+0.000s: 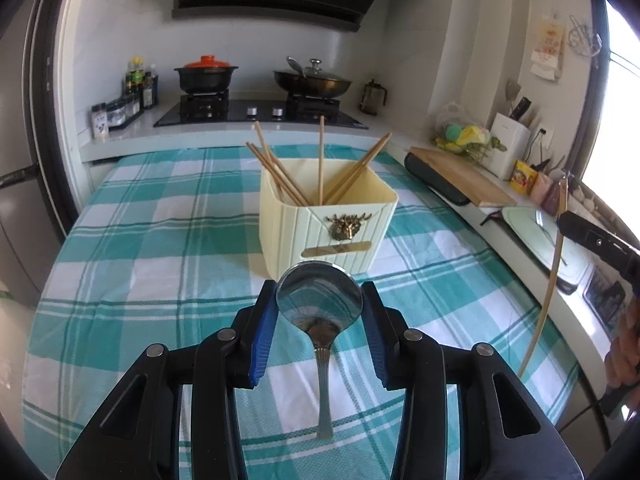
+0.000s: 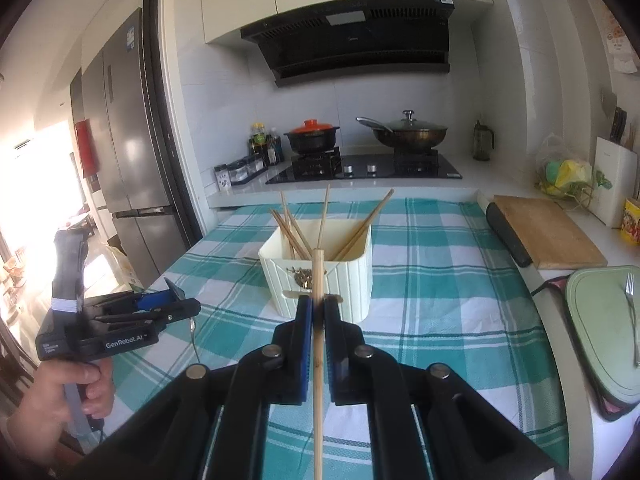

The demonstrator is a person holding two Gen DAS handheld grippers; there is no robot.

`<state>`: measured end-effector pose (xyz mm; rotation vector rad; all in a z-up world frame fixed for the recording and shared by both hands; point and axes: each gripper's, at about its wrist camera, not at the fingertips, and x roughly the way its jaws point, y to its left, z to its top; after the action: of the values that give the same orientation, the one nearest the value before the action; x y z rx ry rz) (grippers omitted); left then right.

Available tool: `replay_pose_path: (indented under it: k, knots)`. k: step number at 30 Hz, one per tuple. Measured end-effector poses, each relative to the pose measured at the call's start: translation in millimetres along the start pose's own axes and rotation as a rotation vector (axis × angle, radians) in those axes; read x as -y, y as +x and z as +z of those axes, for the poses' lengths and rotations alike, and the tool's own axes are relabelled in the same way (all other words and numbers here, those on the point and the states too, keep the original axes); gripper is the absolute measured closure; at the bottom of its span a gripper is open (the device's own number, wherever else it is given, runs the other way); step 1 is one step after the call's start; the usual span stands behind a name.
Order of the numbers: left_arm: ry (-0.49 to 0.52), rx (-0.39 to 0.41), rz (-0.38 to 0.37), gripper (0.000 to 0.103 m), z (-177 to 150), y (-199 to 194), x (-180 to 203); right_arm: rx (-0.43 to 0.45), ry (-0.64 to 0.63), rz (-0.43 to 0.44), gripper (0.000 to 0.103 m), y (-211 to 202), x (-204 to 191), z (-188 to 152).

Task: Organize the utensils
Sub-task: 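Lift the spoon and chopstick and carry both over the cream caddy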

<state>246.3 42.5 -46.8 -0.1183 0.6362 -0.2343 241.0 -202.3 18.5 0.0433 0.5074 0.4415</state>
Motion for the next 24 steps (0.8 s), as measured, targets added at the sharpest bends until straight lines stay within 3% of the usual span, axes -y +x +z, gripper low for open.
replay_pose_path:
  k: [5,13,18,24]
  knots:
    - [-0.014,0.017,-0.011,0.062,5.7,-7.6,-2.5,0.060,0.012,0.011,0.097,-4.6,1.3,9.5]
    - [-0.017,0.018,-0.053,0.062,26.2,-15.5,-5.1,0.069,0.006,0.032,0.097,11.0,0.7,18.5]
    - [-0.004,0.038,-0.092,0.062,65.3,-26.1,-5.1,0.084,-0.017,0.063,0.097,24.9,-4.8,39.6]
    - [0.019,0.081,-0.125,0.062,136.4,-32.6,-5.2,0.135,-0.028,0.107,0.097,58.4,-7.6,97.7]
